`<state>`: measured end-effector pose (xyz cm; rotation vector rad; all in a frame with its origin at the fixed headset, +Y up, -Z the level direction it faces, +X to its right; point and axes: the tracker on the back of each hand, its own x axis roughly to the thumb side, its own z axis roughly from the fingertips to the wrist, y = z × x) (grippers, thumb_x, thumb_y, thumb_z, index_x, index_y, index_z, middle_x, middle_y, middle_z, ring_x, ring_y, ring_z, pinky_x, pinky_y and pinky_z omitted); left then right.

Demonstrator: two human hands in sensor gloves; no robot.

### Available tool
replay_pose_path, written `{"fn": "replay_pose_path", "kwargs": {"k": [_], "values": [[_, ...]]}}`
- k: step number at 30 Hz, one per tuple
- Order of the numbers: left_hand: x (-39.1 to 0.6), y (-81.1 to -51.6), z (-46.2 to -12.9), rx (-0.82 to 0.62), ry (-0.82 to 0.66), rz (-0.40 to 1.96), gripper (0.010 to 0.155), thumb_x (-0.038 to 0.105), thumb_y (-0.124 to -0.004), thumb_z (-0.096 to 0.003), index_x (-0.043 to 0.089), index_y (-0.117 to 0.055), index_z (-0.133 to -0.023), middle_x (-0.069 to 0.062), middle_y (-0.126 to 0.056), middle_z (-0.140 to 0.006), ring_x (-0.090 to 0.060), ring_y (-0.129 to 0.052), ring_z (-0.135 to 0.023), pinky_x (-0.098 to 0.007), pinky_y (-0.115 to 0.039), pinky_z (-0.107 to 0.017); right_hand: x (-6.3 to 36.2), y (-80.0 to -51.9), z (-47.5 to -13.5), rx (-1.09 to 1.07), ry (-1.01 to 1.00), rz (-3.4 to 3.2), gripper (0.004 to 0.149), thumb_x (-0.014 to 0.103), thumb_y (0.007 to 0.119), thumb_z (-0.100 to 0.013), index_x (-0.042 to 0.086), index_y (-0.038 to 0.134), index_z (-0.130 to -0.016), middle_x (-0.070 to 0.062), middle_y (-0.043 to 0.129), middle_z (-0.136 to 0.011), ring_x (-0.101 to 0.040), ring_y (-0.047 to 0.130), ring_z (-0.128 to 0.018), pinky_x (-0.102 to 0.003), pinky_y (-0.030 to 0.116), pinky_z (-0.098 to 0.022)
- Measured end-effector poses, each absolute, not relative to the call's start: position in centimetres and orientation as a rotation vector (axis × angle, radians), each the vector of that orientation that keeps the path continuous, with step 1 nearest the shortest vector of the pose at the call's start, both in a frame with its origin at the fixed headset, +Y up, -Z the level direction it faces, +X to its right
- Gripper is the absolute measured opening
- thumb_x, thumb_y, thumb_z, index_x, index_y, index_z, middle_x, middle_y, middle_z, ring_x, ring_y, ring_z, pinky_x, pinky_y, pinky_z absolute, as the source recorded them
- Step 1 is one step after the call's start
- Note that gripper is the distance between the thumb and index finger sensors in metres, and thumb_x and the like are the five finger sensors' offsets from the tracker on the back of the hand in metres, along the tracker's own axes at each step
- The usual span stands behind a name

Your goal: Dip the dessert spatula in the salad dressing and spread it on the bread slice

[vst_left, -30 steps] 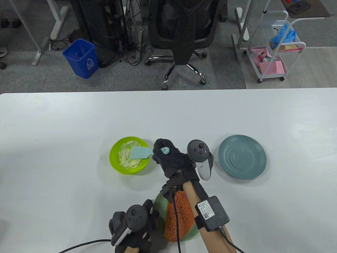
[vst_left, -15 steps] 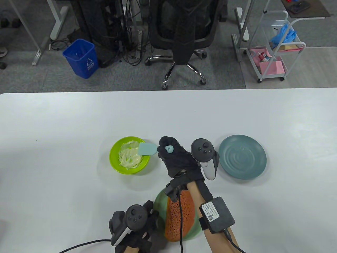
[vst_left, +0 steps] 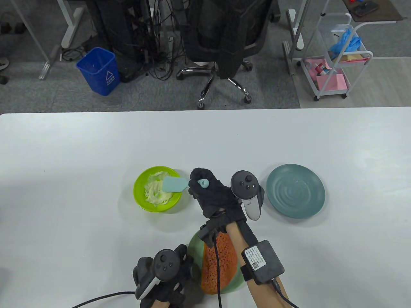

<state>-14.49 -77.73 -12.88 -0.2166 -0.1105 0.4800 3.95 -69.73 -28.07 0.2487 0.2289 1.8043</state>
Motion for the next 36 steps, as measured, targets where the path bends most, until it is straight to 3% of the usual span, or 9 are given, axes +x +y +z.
{"fn": "replay_pose_path", "kwargs": {"k": [20, 36], "values": [[-14.5, -77.7, -12.9, -0.218, -0.111, 0.480, 0.054, 0.042, -0.081, -0.0581, 0.005, -0.081, -0.097, 0.006, -0.105, -0.052, -0.005, -0.112, -0.022, -0.023, -0.098, -0.020, 5.2, -68.6, -27.7, 0.247, 0.201, 1.887, 0.049, 0.042, 0.073, -0.060, 0.025, 0.053, -0.101, -0.016, 0.055, -0.108, -0.043, 0.084, -0.085, -0.047, 0.077, -0.066], [-14.5, -77.8, -12.8, -0.226, -0.110, 0.489, 0.053, 0.042, -0.079, -0.0589, 0.005, -0.080, -0.098, 0.006, -0.104, -0.053, -0.005, -0.112, -0.023, -0.024, -0.097, -0.020, 9.1, -68.3, -26.1, 0.259, 0.076, 1.700, 0.049, 0.044, 0.074, -0.059, 0.025, 0.054, -0.100, -0.016, 0.057, -0.106, -0.042, 0.087, -0.083, -0.046, 0.080, -0.063]]}}
